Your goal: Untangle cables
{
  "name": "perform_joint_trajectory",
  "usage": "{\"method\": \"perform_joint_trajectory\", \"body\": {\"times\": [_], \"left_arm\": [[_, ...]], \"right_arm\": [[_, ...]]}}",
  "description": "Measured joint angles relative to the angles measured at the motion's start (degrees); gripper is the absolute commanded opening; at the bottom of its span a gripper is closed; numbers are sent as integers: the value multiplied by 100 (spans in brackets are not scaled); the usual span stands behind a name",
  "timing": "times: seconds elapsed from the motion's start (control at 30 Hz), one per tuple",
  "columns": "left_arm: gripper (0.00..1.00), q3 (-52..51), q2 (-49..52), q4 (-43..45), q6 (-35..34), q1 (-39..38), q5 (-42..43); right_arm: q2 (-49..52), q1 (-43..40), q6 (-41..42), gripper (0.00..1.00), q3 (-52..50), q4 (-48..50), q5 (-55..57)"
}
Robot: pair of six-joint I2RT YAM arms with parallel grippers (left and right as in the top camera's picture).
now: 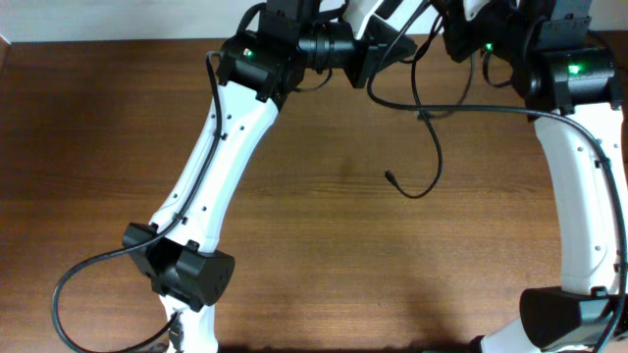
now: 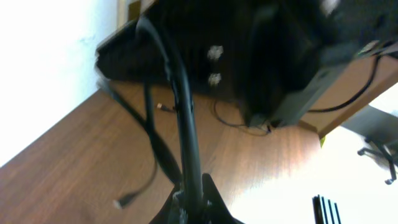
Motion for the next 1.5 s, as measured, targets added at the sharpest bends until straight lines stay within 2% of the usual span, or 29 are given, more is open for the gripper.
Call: {"method": "perform_joint_trajectory", "body": {"times": [0.2, 0.37, 0.4, 0.47, 0.57, 0.63, 0.9, 0.97, 1.03, 1.13, 1.23, 1.3, 1.43, 1.5], "left_arm": [[2, 214, 0, -1082, 105, -151, -1064], [0, 424, -4, -2199, 258, -223, -1971], [0, 426, -13, -2634, 289, -214, -2194], [0, 175, -66, -3613, 302, -76, -2662], [0, 44, 24, -3696, 299, 232, -3141], [0, 37, 26, -3742, 297, 339, -3261], [1, 35, 24, -3182, 297, 317, -3272], [1, 35, 24, -2992, 299, 251, -3235], [1, 35, 24, -2804, 299, 190, -3204], [1, 37, 24, -2662, 299, 192, -3180], [1, 35, 24, -2643, 299, 197, -3180], [1, 35, 24, -2643, 299, 199, -3180], [0, 35, 24, -2481, 297, 201, -3051], [8, 35, 24, -2142, 302, 201, -2704]], "right_arm": [[0, -240, -15, 4, -186, 96, -474], [2, -872, 22, 4, -323, 146, -1075], [2, -1005, 52, 4, -323, 348, -868], [15, -1904, 181, 4, -120, 831, -179], [0, -2951, 284, 4, 59, 894, 479], [-9, -3021, 315, 4, 83, 833, 590], [-28, -2736, 614, 4, 87, 417, 107], [-50, -2717, 1093, 4, 109, -2, -188], [-63, -2680, 1600, 4, 111, -636, -944], [-63, -2280, 1521, 4, 68, -1320, -1421], [-39, -1683, 1729, 4, 42, -699, -761], [-48, -1648, 2135, 4, 90, -352, -522], [-74, -1757, 2455, 4, 184, -260, -992], [-85, -1545, 2446, 4, 190, -402, -997]]}}
